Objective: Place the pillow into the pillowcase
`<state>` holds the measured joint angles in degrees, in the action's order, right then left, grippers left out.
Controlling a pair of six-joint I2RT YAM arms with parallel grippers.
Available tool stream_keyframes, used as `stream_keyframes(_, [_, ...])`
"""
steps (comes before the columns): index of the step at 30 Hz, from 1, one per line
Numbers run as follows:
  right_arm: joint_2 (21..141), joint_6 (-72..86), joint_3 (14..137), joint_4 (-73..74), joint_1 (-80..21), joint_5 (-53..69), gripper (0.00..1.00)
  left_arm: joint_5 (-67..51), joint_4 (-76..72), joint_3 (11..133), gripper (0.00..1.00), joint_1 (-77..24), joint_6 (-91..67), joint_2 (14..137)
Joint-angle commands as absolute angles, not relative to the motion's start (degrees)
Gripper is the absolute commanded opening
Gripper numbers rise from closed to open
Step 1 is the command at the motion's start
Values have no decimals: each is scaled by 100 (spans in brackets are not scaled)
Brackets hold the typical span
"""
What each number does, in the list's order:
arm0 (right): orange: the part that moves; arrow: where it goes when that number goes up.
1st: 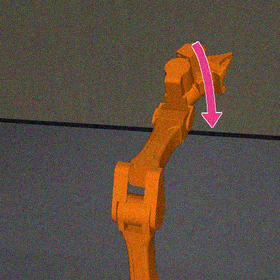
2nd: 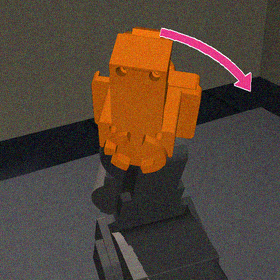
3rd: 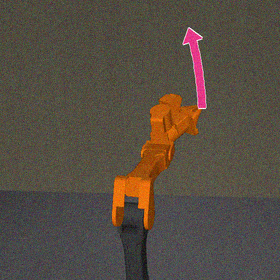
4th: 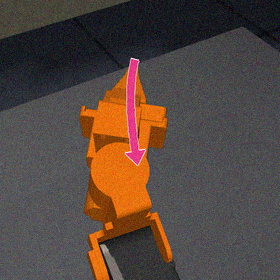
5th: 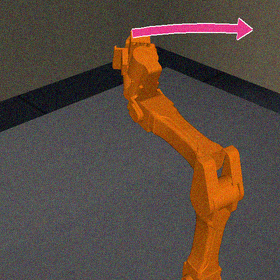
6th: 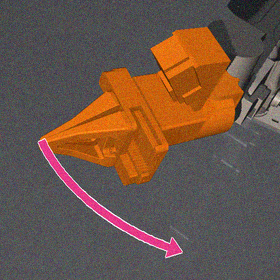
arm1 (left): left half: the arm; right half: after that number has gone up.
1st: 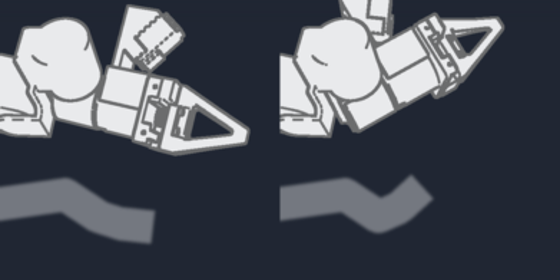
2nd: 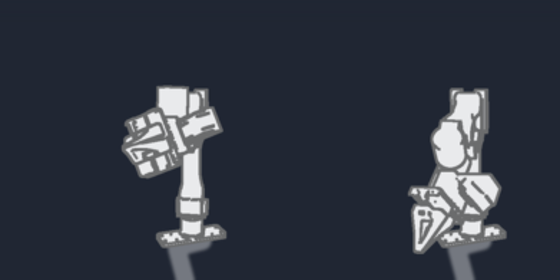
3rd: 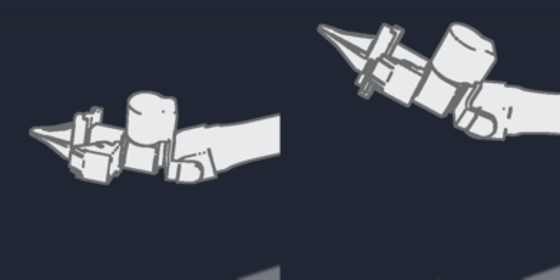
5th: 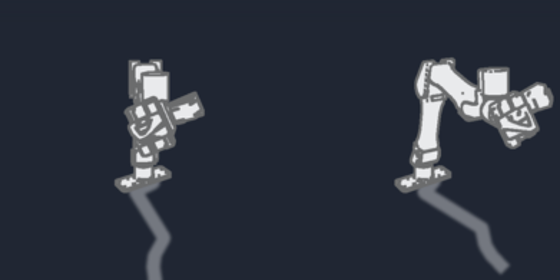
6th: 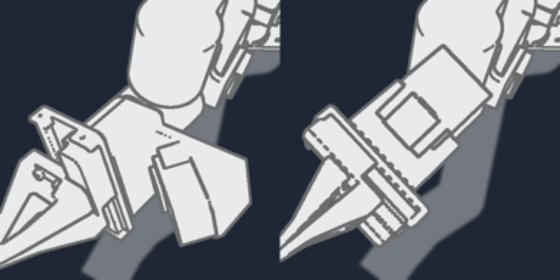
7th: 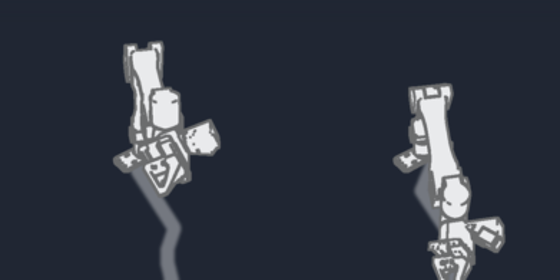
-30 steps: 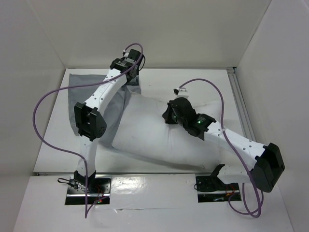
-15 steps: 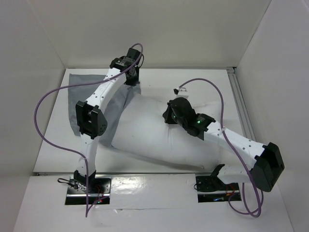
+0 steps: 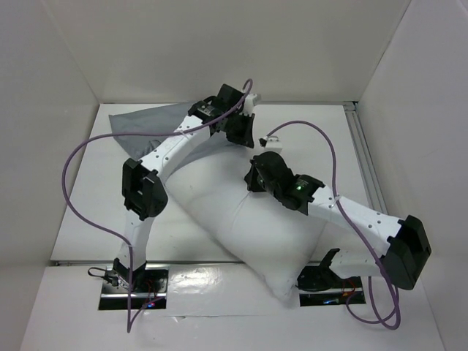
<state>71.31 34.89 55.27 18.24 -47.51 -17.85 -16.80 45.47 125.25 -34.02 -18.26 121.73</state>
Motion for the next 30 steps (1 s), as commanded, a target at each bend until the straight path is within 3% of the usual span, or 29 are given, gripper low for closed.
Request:
stream_keyframes(1, [6970, 3673, 5608, 1705, -4860, -1818, 0, -2419, 4307, 12226, 0, -3463, -2030, 11751])
stream_keyframes(3, [6768, 3726, 5477, 1766, -4860, -1898, 0, -1858, 4482, 12226, 0, -3463, -2030, 11751])
stream_keyframes(6, [6592, 3727, 5396, 1959, -4860, -2074, 0, -1644, 4921, 12794, 42, -3410, -1969, 11812])
stream_keyframes(7, [6505, 3796, 5396, 2047, -4860, -2170, 0, -1644, 5026, 12919, 73, -3358, -1917, 11812])
stream_keyframes(9, [6425, 3858, 5344, 2292, -4860, -2311, 0, -1564, 5167, 13051, 90, -3357, -1820, 11629])
stream_keyframes(11, [6354, 3858, 5344, 2460, -4860, -2565, 0, -1249, 5256, 13104, 100, -3305, -1706, 11401])
stream_keyframes(14, [6284, 3675, 5554, 2575, -4860, -2697, 3, -713, 5317, 12833, 100, -3156, -1644, 10838])
stream_keyframes(15, [6380, 3526, 5668, 2636, -4808, -2698, 19, -547, 5317, 12719, 100, -3094, -1644, 10680])
stream_keyframes(18, [6809, 3033, 6370, 3232, -4808, -2803, 88, 130, 5265, 11957, 86, -2735, -1853, 10004])
stream_keyframes(19, [6907, 2928, 6555, 3321, -4808, -2804, 95, 254, 5204, 11753, 82, -2620, -1907, 9819])
stream_keyframes(20, [6995, 2692, 6879, 3392, -4808, -2873, 100, 429, 5203, 11533, 73, -2497, -1959, 9435])
stream_keyframes(22, [7189, 2471, 7188, 3445, -4808, -2988, 100, 483, 5002, 10781, 66, -2111, -2135, 9046])
stream_keyframes(30, [8321, 1099, 8498, 3594, -5491, -2108, 100, 413, 4800, 7773, 65, -757, -3540, 7349])
